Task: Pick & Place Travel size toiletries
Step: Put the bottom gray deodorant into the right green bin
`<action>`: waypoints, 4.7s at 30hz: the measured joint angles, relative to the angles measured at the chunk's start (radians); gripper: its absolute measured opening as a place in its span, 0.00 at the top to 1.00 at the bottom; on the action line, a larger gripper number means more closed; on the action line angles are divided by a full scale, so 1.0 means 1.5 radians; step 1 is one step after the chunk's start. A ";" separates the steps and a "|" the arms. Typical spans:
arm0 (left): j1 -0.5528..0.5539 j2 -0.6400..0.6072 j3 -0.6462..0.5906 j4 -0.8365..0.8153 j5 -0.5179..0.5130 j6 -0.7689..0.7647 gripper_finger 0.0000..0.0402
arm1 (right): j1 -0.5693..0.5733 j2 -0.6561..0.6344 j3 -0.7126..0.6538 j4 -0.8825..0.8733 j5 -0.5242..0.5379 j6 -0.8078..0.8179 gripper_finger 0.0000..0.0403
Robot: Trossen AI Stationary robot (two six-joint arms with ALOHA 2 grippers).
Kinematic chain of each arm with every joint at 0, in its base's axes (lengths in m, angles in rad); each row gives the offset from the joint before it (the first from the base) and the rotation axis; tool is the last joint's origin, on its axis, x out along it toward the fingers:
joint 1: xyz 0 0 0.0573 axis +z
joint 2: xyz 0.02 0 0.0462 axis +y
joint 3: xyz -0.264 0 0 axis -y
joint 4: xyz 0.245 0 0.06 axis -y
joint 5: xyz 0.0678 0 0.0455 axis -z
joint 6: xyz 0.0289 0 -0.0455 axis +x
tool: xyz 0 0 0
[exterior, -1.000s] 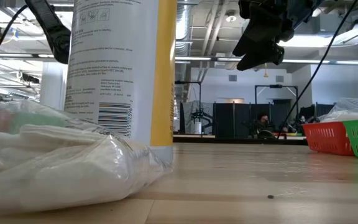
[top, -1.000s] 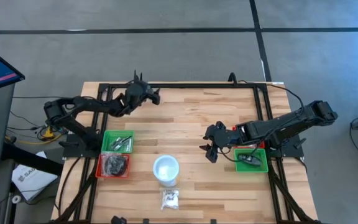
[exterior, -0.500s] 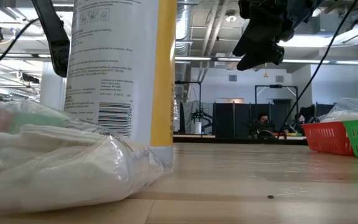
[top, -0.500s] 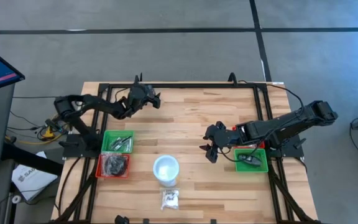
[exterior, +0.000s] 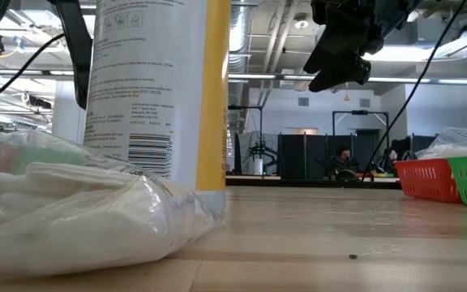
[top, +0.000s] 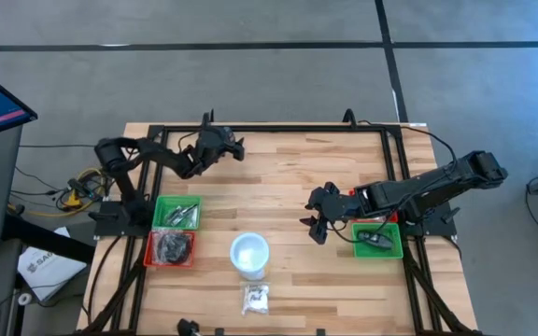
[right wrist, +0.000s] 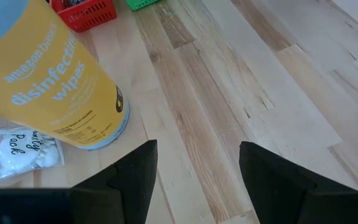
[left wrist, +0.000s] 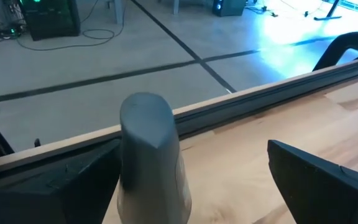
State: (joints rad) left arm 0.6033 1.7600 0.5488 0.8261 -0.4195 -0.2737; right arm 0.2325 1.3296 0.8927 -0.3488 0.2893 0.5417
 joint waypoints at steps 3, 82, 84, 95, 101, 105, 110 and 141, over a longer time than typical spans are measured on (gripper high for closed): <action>0.000 0.022 0.010 0.000 0.000 -0.015 0.05 | 0.000 0.000 0.000 0.000 0.000 0.000 0.46; -0.248 -0.276 0.013 -0.105 0.065 0.008 0.59 | 0.000 0.000 0.000 0.000 0.000 0.000 0.46; -0.269 -0.297 0.013 -0.104 0.083 0.017 0.59 | 0.000 0.000 0.000 0.000 0.000 0.000 0.46; -0.391 -0.318 0.013 -0.104 0.132 0.028 0.58 | 0.000 0.000 0.000 0.000 0.000 0.000 0.46; -0.429 -0.317 0.013 -0.103 0.132 0.026 0.58 | 0.000 0.000 0.000 0.000 0.000 0.000 0.46; -0.445 -0.317 0.022 -0.103 0.131 0.028 0.57 | 0.000 0.000 0.000 0.000 0.000 0.000 0.46; -0.456 -0.317 0.047 -0.102 0.130 0.053 0.58 | 0.000 0.000 0.000 0.000 0.000 0.000 0.46; -0.464 -0.316 0.068 -0.102 0.132 0.074 0.58 | -0.026 0.000 0.000 0.311 0.007 -0.032 0.46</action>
State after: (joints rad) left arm -0.0925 1.2854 0.6506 0.6731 -0.2214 -0.1622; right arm 0.1929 1.3296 0.8925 0.1180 0.3000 0.4941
